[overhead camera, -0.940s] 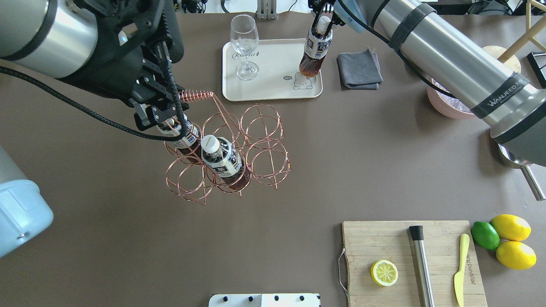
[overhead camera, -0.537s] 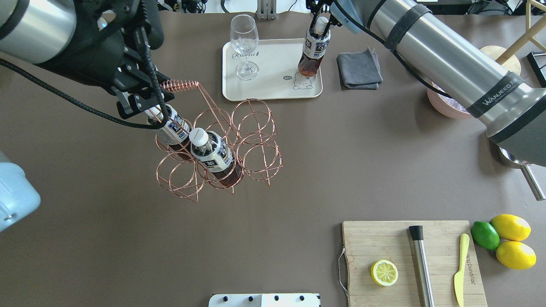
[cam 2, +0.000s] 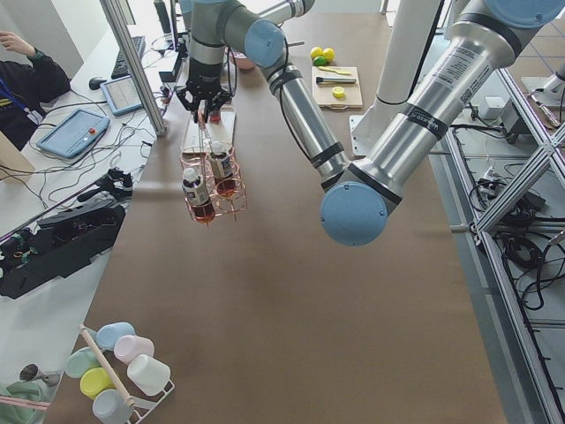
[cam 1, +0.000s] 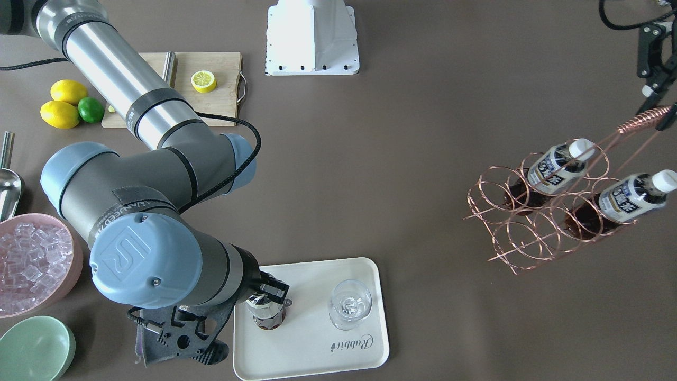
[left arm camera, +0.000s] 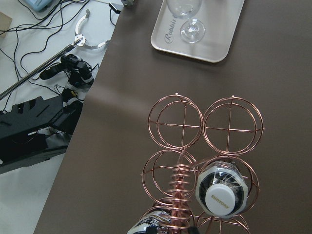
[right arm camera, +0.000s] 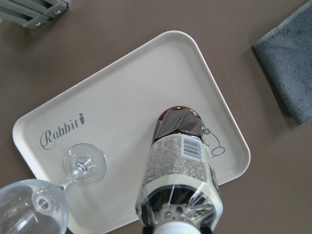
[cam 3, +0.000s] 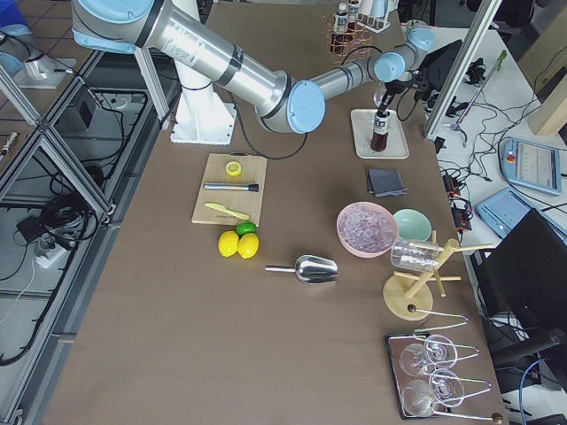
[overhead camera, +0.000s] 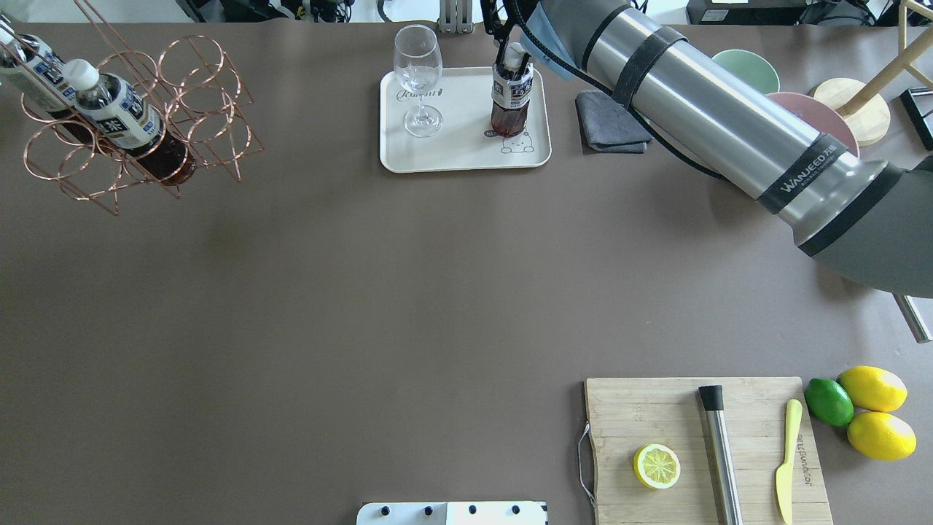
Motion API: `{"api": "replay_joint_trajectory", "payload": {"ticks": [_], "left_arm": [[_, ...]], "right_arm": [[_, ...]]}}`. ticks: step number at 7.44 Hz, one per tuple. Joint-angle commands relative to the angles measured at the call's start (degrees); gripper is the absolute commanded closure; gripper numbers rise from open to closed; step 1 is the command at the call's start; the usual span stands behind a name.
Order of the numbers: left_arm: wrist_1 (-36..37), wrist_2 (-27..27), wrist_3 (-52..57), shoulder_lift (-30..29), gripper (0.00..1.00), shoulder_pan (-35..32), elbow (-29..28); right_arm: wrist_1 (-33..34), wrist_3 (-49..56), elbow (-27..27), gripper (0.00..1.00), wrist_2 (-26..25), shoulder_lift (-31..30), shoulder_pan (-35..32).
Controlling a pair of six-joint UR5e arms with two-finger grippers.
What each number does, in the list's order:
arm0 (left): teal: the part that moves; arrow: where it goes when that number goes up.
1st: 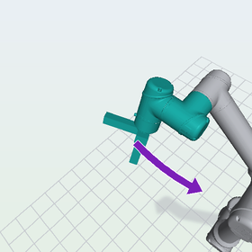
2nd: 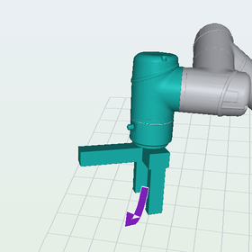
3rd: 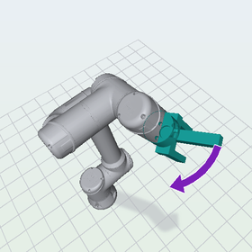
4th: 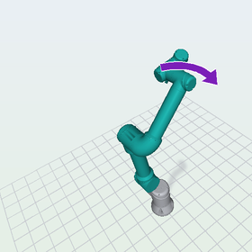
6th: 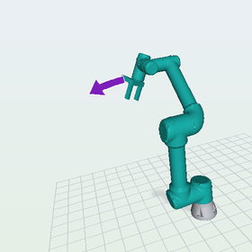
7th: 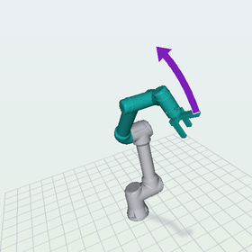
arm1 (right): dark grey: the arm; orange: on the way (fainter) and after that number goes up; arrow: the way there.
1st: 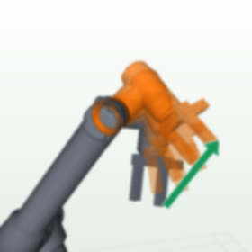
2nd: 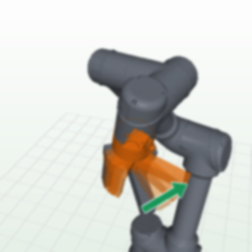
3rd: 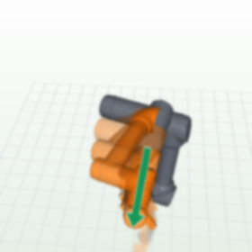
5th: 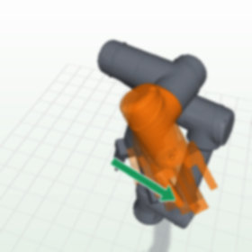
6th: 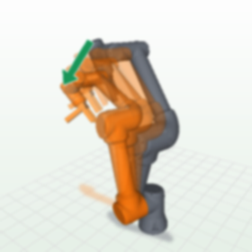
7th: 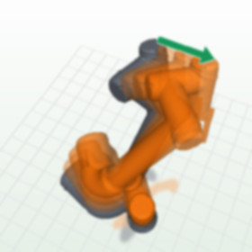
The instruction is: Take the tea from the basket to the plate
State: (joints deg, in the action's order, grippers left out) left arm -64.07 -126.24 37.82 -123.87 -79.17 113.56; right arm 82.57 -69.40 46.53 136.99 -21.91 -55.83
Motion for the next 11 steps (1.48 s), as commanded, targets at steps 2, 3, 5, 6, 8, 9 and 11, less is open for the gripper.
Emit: {"api": "replay_joint_trajectory", "payload": {"ticks": [2,3,5,6,8,9,11], "left_arm": [[-23.41,0.2,11.63,-0.5,1.0,-4.86,-24.73],[-27.12,0.29,12.97,-0.59,1.0,-4.86,-26.61],[-29.0,0.29,15.87,-1.37,1.0,-4.33,-27.77],[-31.88,0.38,17.36,-1.29,1.0,-3.63,-29.08],[-36.29,0.38,17.9,-1.9,1.0,-2.93,-32.59],[-36.39,0.38,17.82,-2.43,1.0,-2.49,-33.13],[-36.74,0.46,17.73,-2.7,1.0,-2.31,-34.53]], "right_arm": [[0.31,1.11,1.19,0.0,-0.23,0.03,-0.33],[1.26,1.02,3.29,0.0,0.2,-0.15,-1.03],[12.21,2.42,15.02,0.0,0.47,-3.2,-1.47],[14.96,2.95,22.31,0.0,0.47,-7.4,-1.39],[19.88,3.22,33.23,0.0,-0.05,-13.83,-1.83],[20.25,6.96,37.63,0.0,-0.23,-17.6,-2.09],[20.35,11.57,49.23,0.0,-4.15,-30.86,-1.57]]}}
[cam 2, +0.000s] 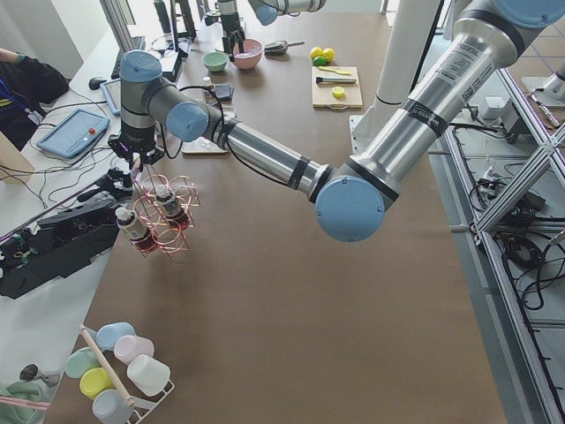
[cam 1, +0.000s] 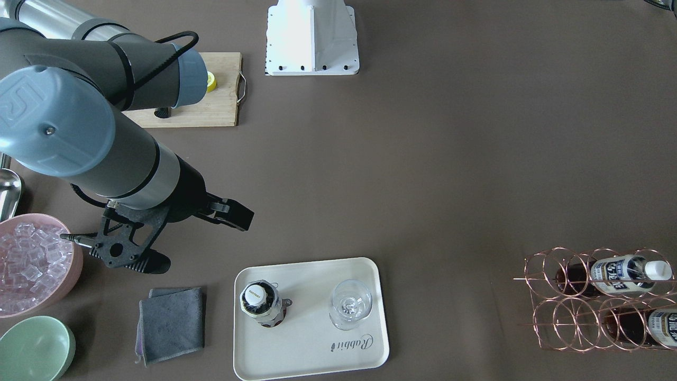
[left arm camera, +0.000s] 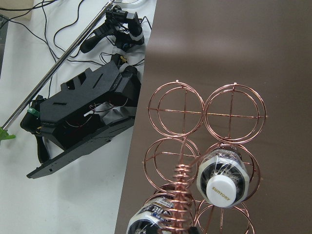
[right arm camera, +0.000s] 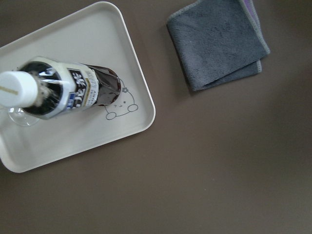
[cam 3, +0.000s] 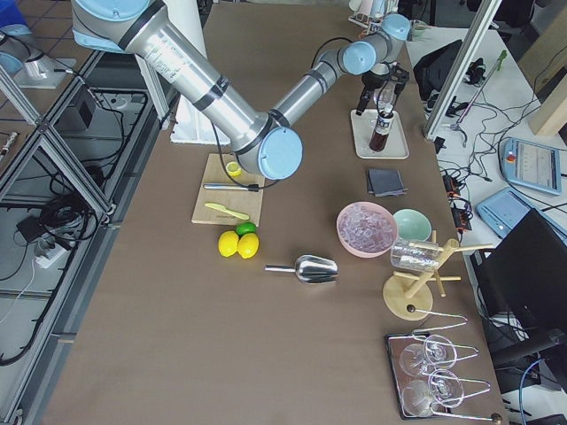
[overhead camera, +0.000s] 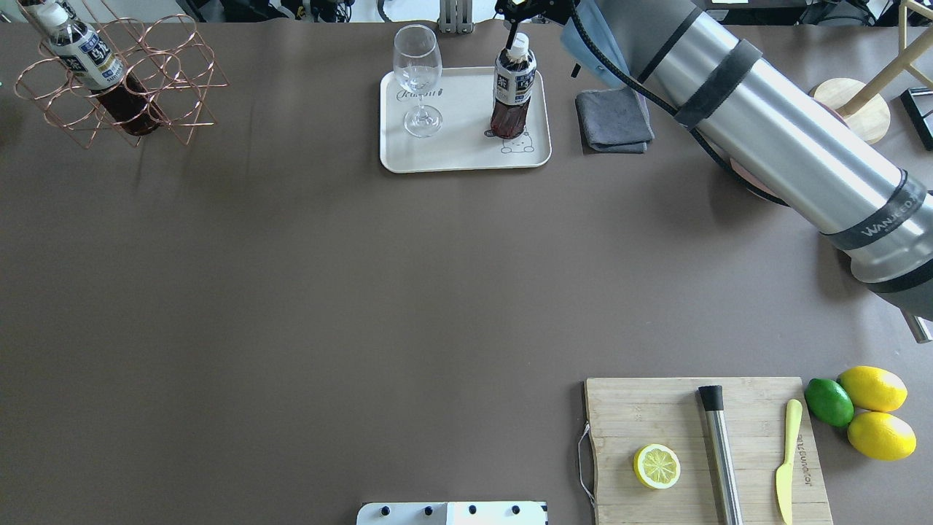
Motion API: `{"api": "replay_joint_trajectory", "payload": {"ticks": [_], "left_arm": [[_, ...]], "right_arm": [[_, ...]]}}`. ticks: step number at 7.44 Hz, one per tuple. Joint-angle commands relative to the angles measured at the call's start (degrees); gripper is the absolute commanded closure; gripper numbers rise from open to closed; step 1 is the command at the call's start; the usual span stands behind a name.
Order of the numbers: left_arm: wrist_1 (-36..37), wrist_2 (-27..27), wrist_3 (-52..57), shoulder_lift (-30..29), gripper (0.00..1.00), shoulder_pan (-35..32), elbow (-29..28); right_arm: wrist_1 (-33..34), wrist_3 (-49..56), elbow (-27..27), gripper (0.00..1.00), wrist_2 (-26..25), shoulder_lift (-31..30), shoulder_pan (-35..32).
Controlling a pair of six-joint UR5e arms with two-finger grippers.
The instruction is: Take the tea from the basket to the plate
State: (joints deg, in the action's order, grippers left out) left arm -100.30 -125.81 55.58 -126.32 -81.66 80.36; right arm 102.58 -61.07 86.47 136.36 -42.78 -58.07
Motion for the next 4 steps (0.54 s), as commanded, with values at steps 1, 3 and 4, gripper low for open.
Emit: {"api": "replay_joint_trajectory", "payload": {"ticks": [1,3,4], "left_arm": [[-2.42,0.04,0.05,-0.24,1.0,0.19,-2.48],[-2.62,0.04,0.05,-0.24,1.0,0.19,-3.45],[-2.62,0.04,-0.04,-0.24,1.0,0.19,-3.72]], "right_arm": [[0.34,6.98,13.59,0.0,-5.82,-15.87,1.55],[0.08,18.82,19.68,0.0,-6.54,-28.09,-1.23],[-0.36,24.62,20.57,0.0,-6.63,-32.84,-2.91]]}}
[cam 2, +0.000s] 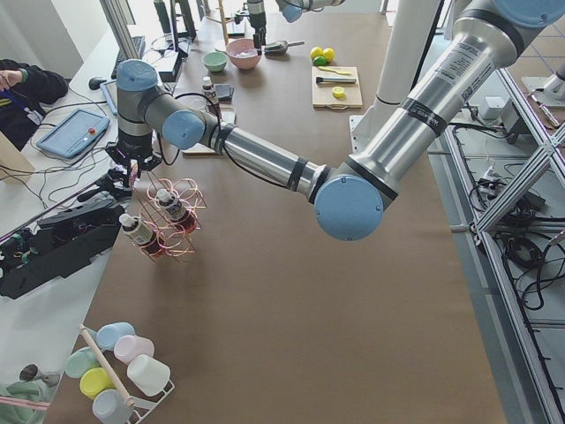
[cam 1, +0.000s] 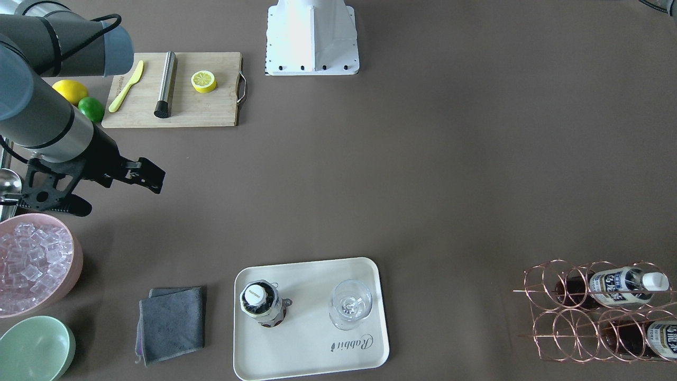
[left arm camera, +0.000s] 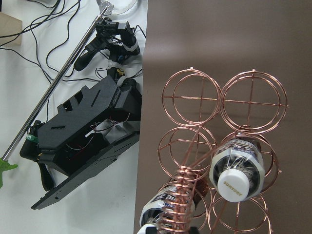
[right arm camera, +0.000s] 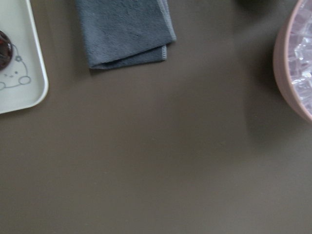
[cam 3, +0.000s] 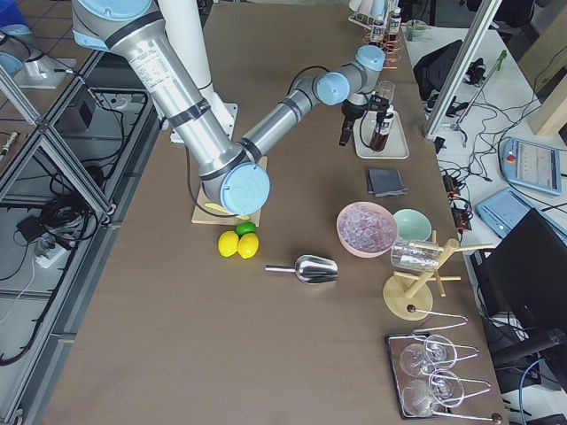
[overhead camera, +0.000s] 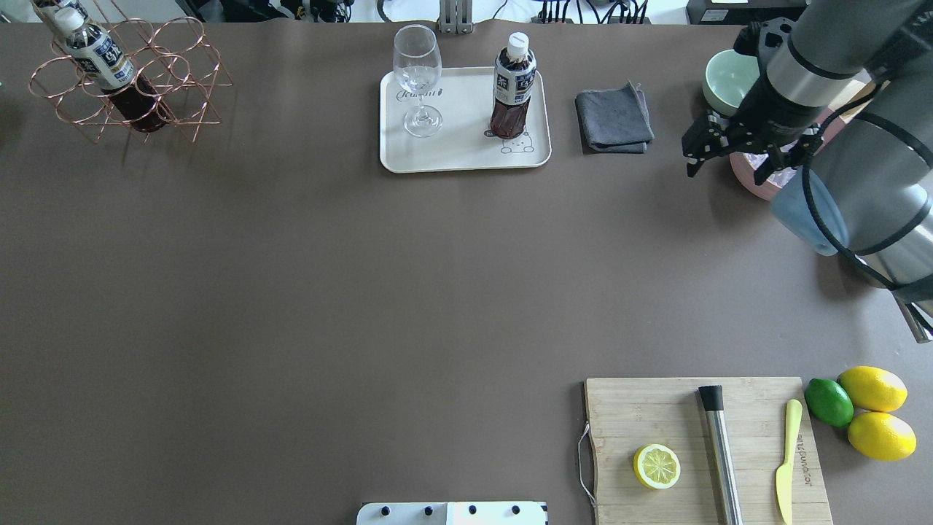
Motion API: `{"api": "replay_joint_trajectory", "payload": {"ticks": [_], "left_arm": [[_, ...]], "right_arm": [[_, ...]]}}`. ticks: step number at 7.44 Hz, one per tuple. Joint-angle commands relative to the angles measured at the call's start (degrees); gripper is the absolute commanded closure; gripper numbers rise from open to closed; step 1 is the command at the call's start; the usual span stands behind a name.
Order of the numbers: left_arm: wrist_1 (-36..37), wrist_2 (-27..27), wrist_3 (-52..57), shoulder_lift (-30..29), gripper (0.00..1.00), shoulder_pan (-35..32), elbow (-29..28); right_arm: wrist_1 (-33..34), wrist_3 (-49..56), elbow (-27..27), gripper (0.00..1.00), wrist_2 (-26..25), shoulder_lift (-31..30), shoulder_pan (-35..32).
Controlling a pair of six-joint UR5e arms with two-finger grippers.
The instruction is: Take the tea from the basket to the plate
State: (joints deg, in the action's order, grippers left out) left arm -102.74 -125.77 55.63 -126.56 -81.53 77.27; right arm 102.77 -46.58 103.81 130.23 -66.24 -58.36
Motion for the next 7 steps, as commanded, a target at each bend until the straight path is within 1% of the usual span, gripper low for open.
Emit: {"api": "replay_joint_trajectory", "payload": {"ticks": [1,2,3,5,6,7], "left_arm": [[-0.18,0.0,-0.08,0.0,1.0,-0.12,-0.55],[-0.18,0.0,-0.08,0.17,1.0,-0.12,-0.55],[-0.27,0.0,-0.08,0.35,1.0,-0.12,-0.55],[-0.27,0.0,-0.08,0.53,1.0,-0.12,-0.89],[-0.27,0.0,-0.08,0.53,1.0,0.05,-1.07],[-0.27,0.0,-0.08,0.61,1.0,-0.12,-1.07]], "right_arm": [[-0.82,16.03,3.06,0.0,-0.94,-13.18,-4.72],[-0.82,20.44,2.89,0.0,-1.9,-16.26,-6.83],[-1.95,25.27,2.71,0.0,-1.99,-19.86,-9.12],[-5.38,31.7,2.18,0.0,-1.91,-26.19,-14.04],[-6.44,35.56,1.05,0.0,-1.99,-29.18,-16.32],[-6.71,38.64,-1.22,0.0,-1.65,-29.56,-19.74]]}}
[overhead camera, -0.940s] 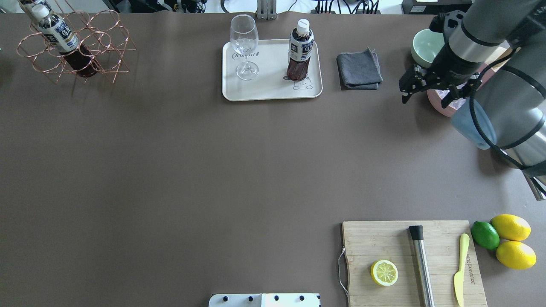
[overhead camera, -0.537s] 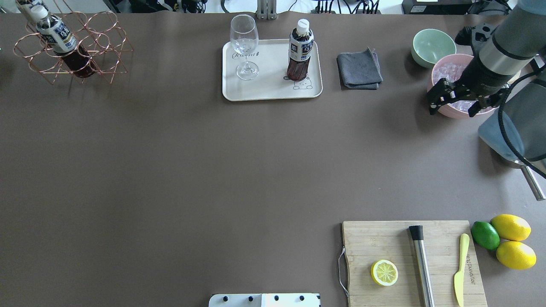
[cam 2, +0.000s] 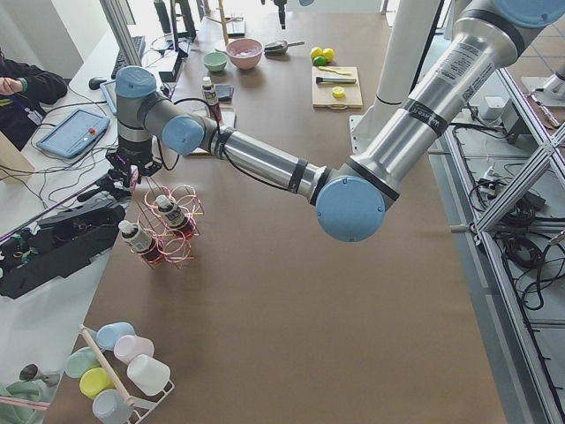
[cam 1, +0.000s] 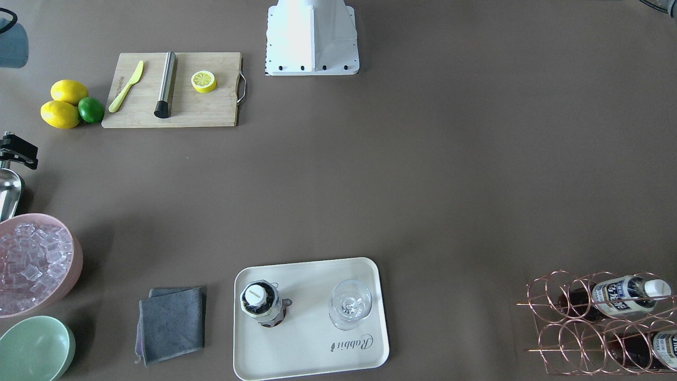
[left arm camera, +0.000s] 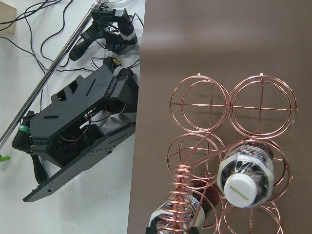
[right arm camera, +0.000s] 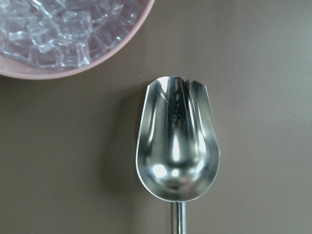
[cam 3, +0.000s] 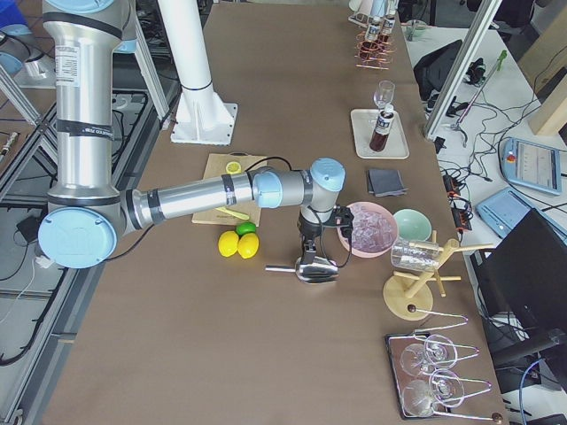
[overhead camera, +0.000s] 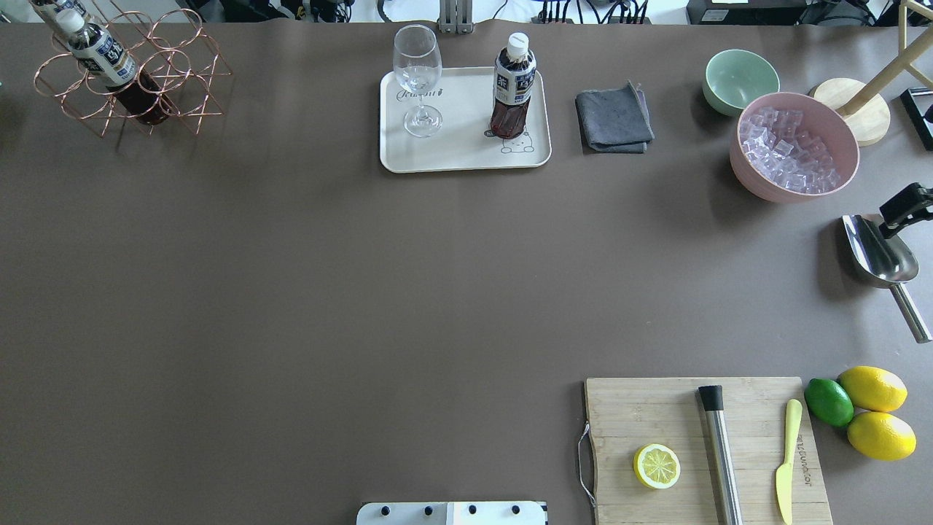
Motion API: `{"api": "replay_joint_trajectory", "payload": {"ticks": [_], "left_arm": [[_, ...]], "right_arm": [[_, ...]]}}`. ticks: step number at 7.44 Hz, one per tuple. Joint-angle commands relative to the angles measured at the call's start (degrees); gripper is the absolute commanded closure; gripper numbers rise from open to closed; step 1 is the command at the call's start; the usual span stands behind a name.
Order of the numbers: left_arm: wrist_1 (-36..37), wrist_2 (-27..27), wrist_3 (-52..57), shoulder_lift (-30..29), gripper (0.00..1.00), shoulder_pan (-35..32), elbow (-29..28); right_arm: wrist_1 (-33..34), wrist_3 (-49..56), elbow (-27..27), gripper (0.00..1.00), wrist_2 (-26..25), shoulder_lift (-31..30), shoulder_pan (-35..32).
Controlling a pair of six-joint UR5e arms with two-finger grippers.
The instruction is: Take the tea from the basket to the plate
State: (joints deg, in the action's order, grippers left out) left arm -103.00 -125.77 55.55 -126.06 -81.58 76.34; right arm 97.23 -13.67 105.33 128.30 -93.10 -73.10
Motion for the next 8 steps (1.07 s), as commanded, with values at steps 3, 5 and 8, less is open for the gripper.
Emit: {"api": "replay_joint_trajectory", "payload": {"ticks": [3,5,8], "left_arm": [[-2.2,0.0,0.09,0.28,1.0,0.11,-1.37],[-2.29,0.0,0.0,0.28,0.5,0.11,-1.45],[-2.9,0.0,0.0,0.28,0.1,0.11,-2.24]], "right_arm": [[-1.25,12.53,-6.1,0.0,-0.06,-1.91,-8.55],[-1.34,12.53,-6.19,0.0,-0.16,-1.82,-9.07],[-1.17,12.36,-6.01,0.0,0.37,-2.09,-9.16]]}}
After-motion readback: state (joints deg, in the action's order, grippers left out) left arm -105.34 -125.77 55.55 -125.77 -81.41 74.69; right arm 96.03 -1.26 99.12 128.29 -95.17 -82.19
